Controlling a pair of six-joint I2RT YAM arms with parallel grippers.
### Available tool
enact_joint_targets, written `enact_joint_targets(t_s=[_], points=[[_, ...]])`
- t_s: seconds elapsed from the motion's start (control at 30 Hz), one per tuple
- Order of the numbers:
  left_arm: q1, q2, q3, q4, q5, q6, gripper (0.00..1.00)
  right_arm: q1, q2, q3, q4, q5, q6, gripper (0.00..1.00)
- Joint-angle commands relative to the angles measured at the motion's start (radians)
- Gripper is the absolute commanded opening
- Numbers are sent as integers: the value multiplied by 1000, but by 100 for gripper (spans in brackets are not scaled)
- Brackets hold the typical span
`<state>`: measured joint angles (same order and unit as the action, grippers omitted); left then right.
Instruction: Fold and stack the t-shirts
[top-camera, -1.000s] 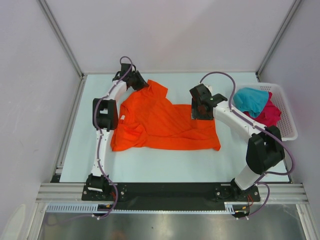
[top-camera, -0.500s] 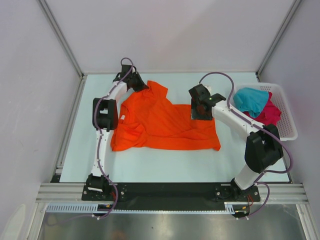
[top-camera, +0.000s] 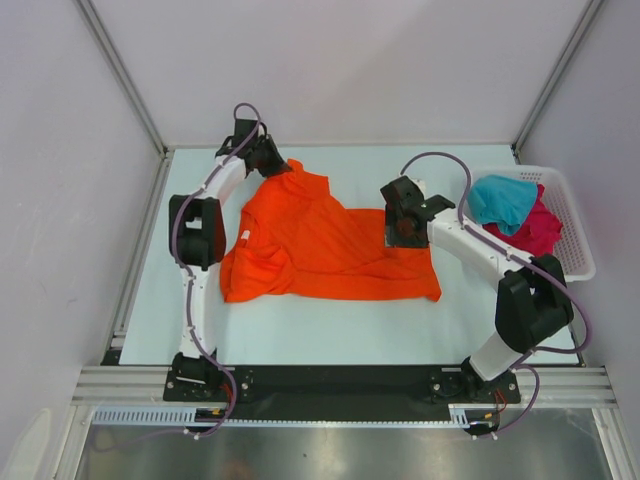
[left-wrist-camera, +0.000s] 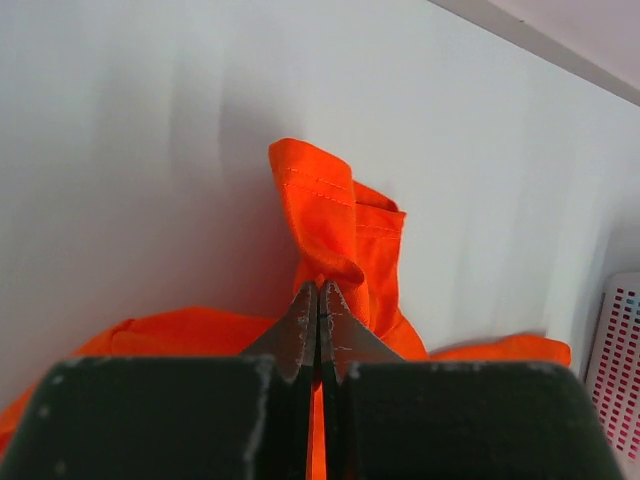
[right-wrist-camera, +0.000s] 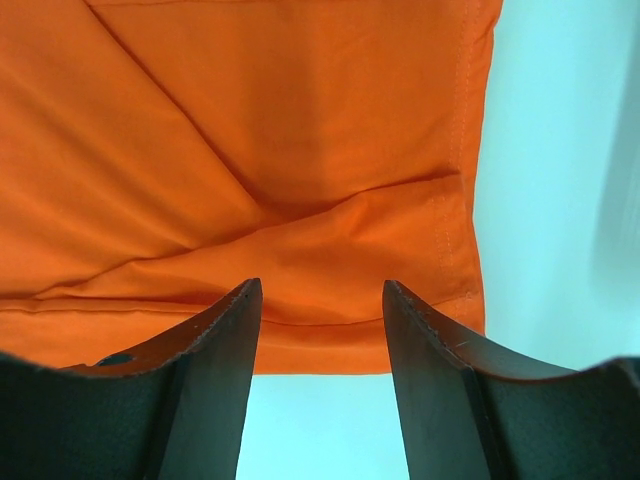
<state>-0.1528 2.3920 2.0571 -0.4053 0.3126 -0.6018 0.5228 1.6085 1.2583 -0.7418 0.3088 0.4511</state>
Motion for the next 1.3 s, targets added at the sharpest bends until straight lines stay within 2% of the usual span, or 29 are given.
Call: enact_joint_targets(t_s=[0.0,0.13,0.33,0.53,1.27], points=[[-21,-86,-23,13,-13,31,0,-7,-29,-14,44,27,-14,59],[-27,-94,-41,3,-9,34,0,-79,82,32,75,4,-49,59],[-31,-108,-72,-1,-14,50,0,-176,256,216,76,4,-104,60],[-33,-108,-64,-12,-20,66,0,-266,347,343,71,-16,-118,60],[-27,-82,-55,-33,-29,92,0,-308,530,458,70,-39,-158,59]])
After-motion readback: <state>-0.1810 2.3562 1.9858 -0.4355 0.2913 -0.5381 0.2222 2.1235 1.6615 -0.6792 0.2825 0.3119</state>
